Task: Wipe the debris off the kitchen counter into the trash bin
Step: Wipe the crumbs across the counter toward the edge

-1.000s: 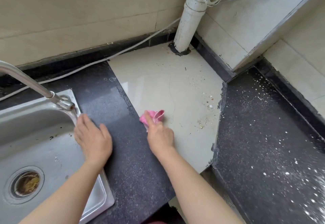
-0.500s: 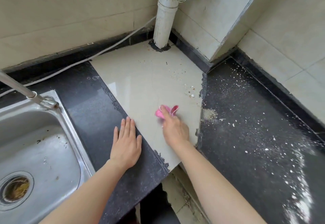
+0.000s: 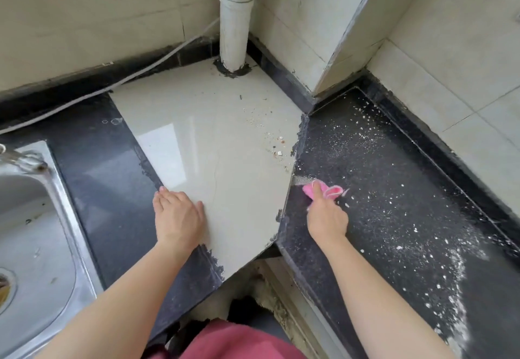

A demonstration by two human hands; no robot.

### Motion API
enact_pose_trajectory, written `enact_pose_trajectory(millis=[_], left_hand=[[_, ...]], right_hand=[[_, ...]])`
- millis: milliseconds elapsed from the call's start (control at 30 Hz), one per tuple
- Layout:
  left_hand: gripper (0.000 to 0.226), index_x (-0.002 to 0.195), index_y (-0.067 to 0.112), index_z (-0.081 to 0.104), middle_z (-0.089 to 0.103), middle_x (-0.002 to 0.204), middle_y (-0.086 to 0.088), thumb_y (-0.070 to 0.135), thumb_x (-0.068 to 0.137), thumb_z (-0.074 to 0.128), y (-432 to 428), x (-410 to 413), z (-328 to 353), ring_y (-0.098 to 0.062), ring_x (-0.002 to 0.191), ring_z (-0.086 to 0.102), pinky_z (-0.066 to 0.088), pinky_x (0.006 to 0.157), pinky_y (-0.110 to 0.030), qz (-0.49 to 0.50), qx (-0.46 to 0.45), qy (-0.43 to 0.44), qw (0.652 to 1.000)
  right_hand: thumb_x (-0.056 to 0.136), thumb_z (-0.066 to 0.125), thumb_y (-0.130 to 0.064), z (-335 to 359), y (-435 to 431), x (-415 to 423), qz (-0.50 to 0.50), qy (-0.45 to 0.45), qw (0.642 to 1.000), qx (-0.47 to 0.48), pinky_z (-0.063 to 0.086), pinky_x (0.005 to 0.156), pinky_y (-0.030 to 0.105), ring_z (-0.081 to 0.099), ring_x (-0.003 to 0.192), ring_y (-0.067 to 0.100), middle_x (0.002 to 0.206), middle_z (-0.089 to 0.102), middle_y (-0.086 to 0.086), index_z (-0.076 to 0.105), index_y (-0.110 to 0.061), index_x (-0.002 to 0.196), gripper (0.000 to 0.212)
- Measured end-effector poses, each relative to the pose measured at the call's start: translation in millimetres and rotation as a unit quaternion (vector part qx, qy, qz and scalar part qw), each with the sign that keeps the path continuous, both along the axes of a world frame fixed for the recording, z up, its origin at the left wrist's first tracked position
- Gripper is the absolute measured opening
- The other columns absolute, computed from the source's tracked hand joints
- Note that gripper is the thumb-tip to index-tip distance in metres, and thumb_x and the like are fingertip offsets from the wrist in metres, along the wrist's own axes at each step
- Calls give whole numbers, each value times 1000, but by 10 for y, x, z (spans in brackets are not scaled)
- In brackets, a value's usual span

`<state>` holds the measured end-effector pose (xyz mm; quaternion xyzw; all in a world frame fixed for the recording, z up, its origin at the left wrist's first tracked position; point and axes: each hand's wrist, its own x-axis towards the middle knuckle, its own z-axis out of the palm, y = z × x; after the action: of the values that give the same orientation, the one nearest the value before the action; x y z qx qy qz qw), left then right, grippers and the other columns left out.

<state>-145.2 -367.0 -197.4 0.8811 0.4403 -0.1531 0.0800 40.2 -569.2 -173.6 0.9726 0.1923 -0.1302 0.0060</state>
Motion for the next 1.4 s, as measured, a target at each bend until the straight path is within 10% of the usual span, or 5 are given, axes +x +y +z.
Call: enact_pose_trajectory(millis=[267,867,1000,1167,1400], left_hand=[[57,122,-15,46,40,132,-45,34,98,30,-7,288,-9,-49,127,41,23,112,-48,58,54,46,996],[16,77,7,55,65,92,-14,15,85,43,1242,871,406,-31,77,54,41,64,-30,70,-4,-50,996],[27,108,3,59,58,115,-15,14,89,44,1632,1031,204,-35,105,51,44,78,-41,119,16,-218,969],[39,116,-3,50,47,128,-23,16,85,34,2017,1160,-209,-38,122,40,34,105,-46,129,58,-293,946],[41,131,-2,44,40,140,-21,11,92,44,2079,1290,-371,-33,134,31,26,114,-43,190,69,-301,932]], right_hand=[[97,34,-9,-63,626,-483,245,57,967,37,40,75,38,61,93,33,117,57,15,7,-28,153,66],[99,43,-20,494,1189,897,50,144,935,320,36,76,27,54,92,21,97,52,1,56,-19,133,36],[88,43,-2,451,2064,1016,79,183,928,315,34,58,16,50,79,25,77,51,1,67,-19,91,30],[88,46,-4,367,3095,1028,173,161,936,262,32,107,34,41,132,29,144,45,12,32,-11,147,62],[89,60,-23,16,4146,1107,432,35,872,229,37,75,34,51,97,29,101,58,10,71,-14,110,25]])
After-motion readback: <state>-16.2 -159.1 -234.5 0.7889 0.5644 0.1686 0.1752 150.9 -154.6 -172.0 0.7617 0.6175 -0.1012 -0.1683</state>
